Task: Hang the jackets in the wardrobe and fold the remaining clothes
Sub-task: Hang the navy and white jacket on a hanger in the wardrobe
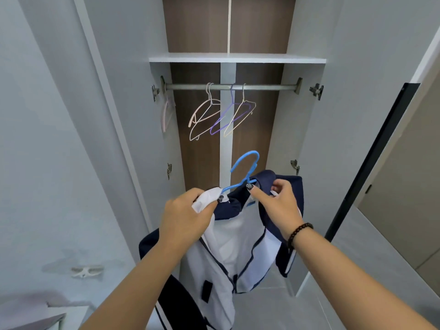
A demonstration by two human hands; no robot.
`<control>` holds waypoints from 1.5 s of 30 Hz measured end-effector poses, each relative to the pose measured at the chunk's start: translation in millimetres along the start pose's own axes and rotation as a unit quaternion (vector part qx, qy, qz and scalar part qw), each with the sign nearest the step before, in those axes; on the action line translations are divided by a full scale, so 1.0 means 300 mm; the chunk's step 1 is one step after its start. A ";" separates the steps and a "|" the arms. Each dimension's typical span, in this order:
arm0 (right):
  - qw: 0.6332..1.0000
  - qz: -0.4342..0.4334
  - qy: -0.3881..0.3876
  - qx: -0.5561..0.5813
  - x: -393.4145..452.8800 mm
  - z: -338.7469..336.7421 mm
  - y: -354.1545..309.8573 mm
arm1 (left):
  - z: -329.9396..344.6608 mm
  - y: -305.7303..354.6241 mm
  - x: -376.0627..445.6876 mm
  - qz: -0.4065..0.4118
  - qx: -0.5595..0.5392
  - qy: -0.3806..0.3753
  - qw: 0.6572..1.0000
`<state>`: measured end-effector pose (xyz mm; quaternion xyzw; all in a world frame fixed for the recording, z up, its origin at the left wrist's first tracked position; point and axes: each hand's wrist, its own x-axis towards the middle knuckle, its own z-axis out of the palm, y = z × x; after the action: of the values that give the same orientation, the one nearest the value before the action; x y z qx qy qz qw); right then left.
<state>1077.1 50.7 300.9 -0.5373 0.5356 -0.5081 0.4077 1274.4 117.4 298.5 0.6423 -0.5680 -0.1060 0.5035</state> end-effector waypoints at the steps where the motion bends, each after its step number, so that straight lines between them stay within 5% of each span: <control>1: 1.000 -0.003 -0.001 -0.025 0.025 -0.015 -0.008 | 0.004 0.004 0.005 0.008 0.007 0.005 1.000; 5: 0.990 -0.088 -0.012 -0.107 0.079 -0.066 -0.055 | 0.040 0.004 0.041 -0.008 0.025 0.018 0.999; 10: 0.983 -0.083 -0.157 -0.049 0.103 -0.086 -0.115 | 0.146 0.006 0.077 0.003 0.113 -0.026 0.993; 13: 0.991 -0.078 -0.108 -0.031 0.195 -0.145 -0.117 | 0.210 0.022 0.115 -0.004 0.096 -0.004 0.995; 18: 0.955 -0.126 -0.006 -0.268 0.334 -0.308 -0.006 | 0.292 0.059 0.225 0.042 0.043 0.025 0.998; 26: 0.930 -0.163 -0.131 -0.303 0.549 -0.494 0.035 | 0.401 0.088 0.364 0.120 0.047 0.050 0.990; 30: 0.939 -0.206 -0.133 -0.240 0.595 -0.520 0.046 | 0.490 0.095 0.413 0.105 0.021 0.053 0.993; 37: 0.898 -0.256 -0.172 -0.314 0.714 -0.514 0.010 | 0.636 0.084 0.543 0.119 -0.007 0.048 0.992; 45: 0.890 -0.229 -0.175 -0.354 0.928 -0.410 -0.033 | 0.823 0.079 0.852 0.252 -0.030 -0.031 0.967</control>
<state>932.7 -211.1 359.5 -0.8340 0.4618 -0.2623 0.1498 1169.6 -222.6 311.8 0.4594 -0.7235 -0.0121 0.5151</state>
